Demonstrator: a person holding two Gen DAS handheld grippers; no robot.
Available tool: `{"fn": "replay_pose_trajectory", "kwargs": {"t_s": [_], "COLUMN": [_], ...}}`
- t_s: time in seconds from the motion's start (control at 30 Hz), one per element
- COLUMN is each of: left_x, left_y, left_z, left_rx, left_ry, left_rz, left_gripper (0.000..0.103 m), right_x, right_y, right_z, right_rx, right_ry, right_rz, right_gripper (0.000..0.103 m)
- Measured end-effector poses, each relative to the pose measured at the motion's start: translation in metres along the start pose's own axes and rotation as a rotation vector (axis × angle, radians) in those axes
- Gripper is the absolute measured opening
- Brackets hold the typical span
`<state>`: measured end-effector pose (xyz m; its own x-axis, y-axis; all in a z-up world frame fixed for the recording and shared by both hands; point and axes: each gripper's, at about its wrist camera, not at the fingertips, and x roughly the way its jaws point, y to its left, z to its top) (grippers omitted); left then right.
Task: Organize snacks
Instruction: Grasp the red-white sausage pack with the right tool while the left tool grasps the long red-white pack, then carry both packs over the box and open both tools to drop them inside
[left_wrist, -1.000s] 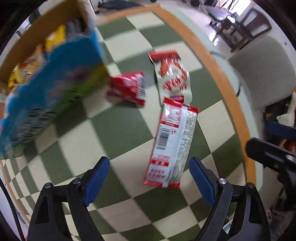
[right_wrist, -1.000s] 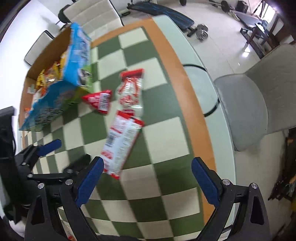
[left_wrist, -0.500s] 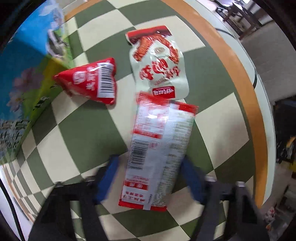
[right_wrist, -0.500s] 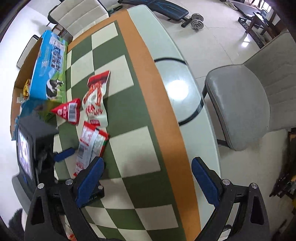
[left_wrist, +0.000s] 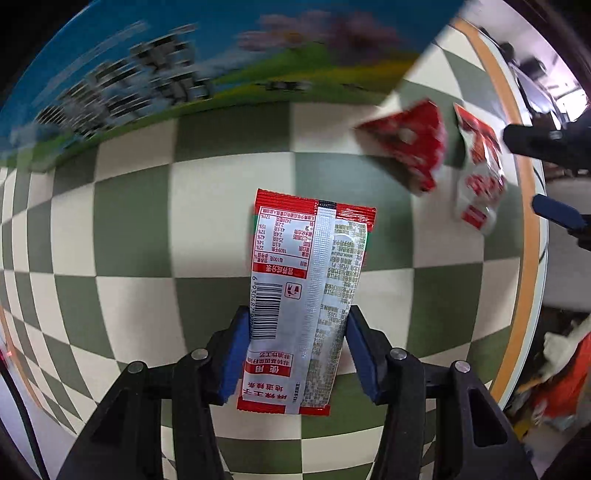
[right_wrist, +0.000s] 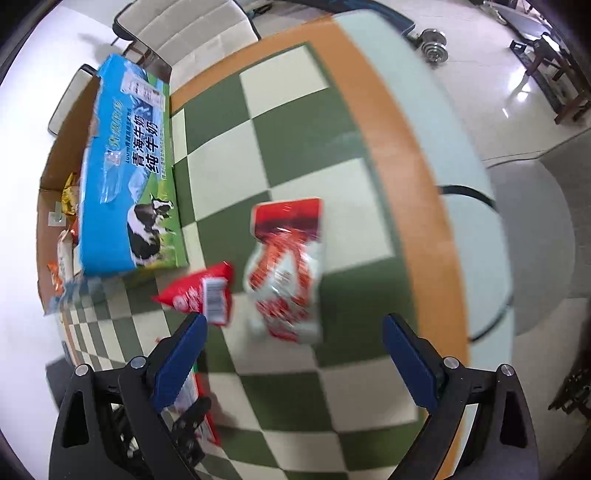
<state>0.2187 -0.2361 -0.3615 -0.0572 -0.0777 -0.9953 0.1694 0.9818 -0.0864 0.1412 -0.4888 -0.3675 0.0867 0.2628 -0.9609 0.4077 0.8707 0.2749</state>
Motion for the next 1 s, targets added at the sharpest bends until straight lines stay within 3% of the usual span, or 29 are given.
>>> {"fn": "replay_pose_trajectory", "kwargs": {"t_s": [0.13, 0.3, 0.37, 0.53, 0.63, 1.0], "left_x": [-0.006, -0.01, -0.012, -0.022, -0.036, -0.128], "left_y": [0.011, 0.01, 0.014, 0.022, 0.029, 0.053], "left_z": [0.0, 0.0, 0.002, -0.002, -0.005, 0.001], "left_rx": [-0.039, -0.058, -0.065, -0.065, -0.065, -0.059], "left_ry": [-0.015, -0.03, -0.033, -0.056, -0.07, -0.184], "left_rz": [-0.005, -0.013, -0.022, -0.031, -0.049, -0.148], "left_gripper": [0.048, 0.049, 0.048, 0.048, 0.048, 0.048], "right_x": [0.023, 0.046, 0.043, 0.035, 0.027, -0.067], "right_y": [0.019, 0.03, 0.038, 0.045, 0.041, 0.063], "right_z": [0.015, 0.02, 0.019, 0.011, 0.001, -0.051], "right_rx": [-0.001, -0.001, -0.045, -0.087, -0.07, -0.084], "right_ry": [0.021, 0.057, 0.049, 0.027, 0.033, -0.024], "right_rz": [-0.069, -0.076, -0.115, -0.155, -0.132, 0.114], "right_gripper": [0.084, 0.07, 0.056, 0.056, 0.056, 0.056]}}
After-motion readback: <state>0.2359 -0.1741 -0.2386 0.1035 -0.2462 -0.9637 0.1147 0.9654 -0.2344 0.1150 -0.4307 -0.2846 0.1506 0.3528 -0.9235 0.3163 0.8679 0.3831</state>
